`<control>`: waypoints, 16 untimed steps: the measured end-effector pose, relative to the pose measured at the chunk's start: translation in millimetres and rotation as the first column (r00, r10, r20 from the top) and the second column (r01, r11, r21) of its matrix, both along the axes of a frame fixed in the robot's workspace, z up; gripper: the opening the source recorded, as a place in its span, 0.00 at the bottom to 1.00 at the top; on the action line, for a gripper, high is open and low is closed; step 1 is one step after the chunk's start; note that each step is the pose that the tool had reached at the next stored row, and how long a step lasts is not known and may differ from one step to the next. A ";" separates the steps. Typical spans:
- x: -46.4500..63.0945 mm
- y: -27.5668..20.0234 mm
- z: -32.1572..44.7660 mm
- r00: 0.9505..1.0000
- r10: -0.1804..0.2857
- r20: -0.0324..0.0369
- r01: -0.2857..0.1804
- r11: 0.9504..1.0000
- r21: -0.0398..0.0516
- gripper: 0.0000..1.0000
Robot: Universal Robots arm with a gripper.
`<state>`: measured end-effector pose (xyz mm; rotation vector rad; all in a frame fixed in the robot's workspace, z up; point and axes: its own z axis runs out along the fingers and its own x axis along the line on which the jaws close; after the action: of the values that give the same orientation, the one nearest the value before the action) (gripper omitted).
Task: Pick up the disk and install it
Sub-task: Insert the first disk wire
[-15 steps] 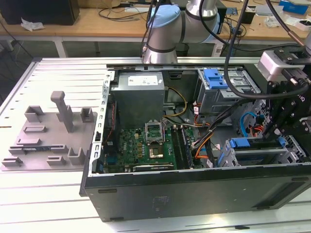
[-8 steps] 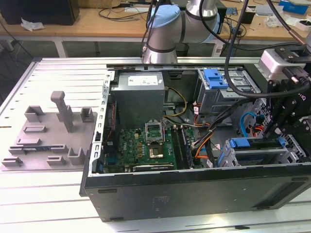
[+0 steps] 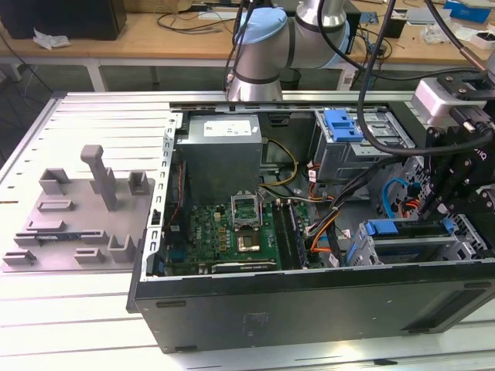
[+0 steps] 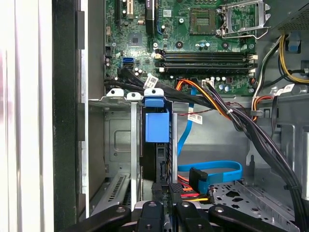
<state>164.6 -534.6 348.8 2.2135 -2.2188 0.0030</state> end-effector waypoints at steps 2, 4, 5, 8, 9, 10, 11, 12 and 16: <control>-0.1 0.0 0.0 1.000 -0.002 0.000 0.002 1.000 0.000 0.17; -0.1 0.0 0.0 1.000 -0.007 0.000 0.007 1.000 0.000 0.17; -0.2 0.0 0.0 1.000 -0.010 0.000 0.010 1.000 0.000 0.17; -0.2 0.0 0.0 1.000 -0.013 0.000 0.013 1.000 0.000 0.17; -0.2 0.0 0.0 1.000 -0.014 0.000 0.014 1.000 0.000 0.17; -0.2 0.0 0.0 1.000 -0.015 0.000 0.015 1.000 0.000 0.17; -0.2 0.0 0.0 1.000 -0.016 0.000 0.016 1.000 0.000 0.17; -0.2 0.0 0.0 1.000 -0.016 0.000 0.016 1.000 0.000 0.17; -0.2 0.0 -0.3 1.000 -0.016 0.000 0.016 1.000 0.000 0.17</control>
<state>164.4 -534.6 348.5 2.1955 -2.2366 0.0030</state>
